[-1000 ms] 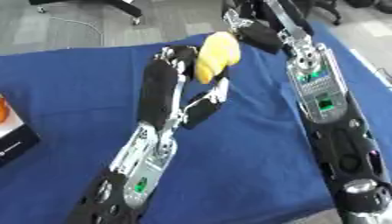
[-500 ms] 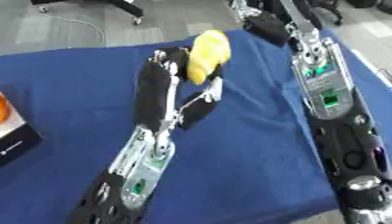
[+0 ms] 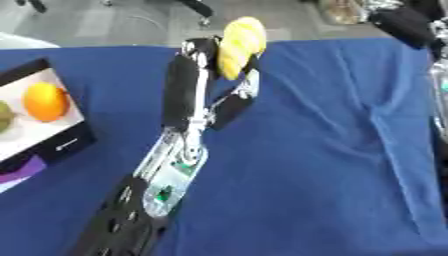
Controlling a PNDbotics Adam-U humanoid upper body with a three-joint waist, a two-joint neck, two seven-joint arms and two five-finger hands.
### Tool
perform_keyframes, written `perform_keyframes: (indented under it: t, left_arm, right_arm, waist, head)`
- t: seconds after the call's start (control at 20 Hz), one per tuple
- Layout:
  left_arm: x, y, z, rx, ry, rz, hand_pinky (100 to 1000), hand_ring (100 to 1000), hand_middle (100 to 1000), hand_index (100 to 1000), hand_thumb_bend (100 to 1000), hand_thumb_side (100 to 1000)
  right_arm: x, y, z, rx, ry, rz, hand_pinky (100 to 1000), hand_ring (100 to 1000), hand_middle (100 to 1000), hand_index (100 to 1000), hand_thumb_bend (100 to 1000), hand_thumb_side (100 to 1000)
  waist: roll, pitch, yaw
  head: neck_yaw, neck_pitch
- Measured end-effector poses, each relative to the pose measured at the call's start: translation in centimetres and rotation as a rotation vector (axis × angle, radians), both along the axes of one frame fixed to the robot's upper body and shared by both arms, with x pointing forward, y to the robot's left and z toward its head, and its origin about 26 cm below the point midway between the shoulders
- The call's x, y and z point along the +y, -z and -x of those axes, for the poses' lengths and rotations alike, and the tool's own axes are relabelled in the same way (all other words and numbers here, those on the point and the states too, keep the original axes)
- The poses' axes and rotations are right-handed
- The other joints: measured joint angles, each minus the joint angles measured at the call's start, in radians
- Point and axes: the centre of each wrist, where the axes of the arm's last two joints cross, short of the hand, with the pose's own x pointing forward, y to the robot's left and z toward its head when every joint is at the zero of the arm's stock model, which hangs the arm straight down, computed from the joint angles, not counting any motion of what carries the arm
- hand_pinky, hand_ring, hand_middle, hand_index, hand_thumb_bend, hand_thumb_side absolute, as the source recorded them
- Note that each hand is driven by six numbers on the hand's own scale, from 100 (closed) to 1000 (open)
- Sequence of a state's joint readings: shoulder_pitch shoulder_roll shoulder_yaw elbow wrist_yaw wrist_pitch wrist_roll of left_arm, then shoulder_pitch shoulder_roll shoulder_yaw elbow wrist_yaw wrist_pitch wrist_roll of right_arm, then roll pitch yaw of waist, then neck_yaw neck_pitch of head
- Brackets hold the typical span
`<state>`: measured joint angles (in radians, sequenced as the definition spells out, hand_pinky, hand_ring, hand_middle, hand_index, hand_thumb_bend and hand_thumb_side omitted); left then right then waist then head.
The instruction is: Pick up the objects with one hand, pass them to the other hand, and then place them into the box on the other side of the table.
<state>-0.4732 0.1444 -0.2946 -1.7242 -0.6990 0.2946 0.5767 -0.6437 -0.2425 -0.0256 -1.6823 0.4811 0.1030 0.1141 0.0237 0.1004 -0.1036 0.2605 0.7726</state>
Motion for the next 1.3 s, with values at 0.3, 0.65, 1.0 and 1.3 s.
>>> perform_keyframes:
  t: [0.3,0.65,1.0,1.3]
  left_arm:
    - [9.5,-0.1,-0.6,0.085,-0.323,0.032,389,222,205,420,100,299]
    - [18.8,1.2,-1.7,0.236,-0.575,-0.099,391,225,209,422,100,290]
    - [26.1,4.2,-2.9,0.482,-0.789,-0.151,441,277,259,467,100,259]
    - [29.4,7.5,-3.1,0.797,-0.921,-0.155,683,568,585,753,261,160]
  right_arm:
    - [-1.5,1.9,0.1,0.058,0.051,0.010,563,477,306,572,100,497]
    - [-2.1,2.9,0.0,0.093,0.067,0.017,563,478,304,572,100,496]
    - [-2.2,3.4,-0.1,0.110,0.071,0.019,564,478,301,572,100,492]
    - [-2.2,3.5,-0.1,0.113,0.071,0.020,564,478,300,572,100,489]
  waist:
    - [0.014,-0.024,0.000]
    - [0.015,-0.030,0.001]
    - [0.015,-0.030,-0.003]
    - [0.015,-0.030,-0.011]
  head:
    - [0.159,0.000]
    - [0.169,0.000]
    - [0.151,0.000]
    - [0.142,0.000]
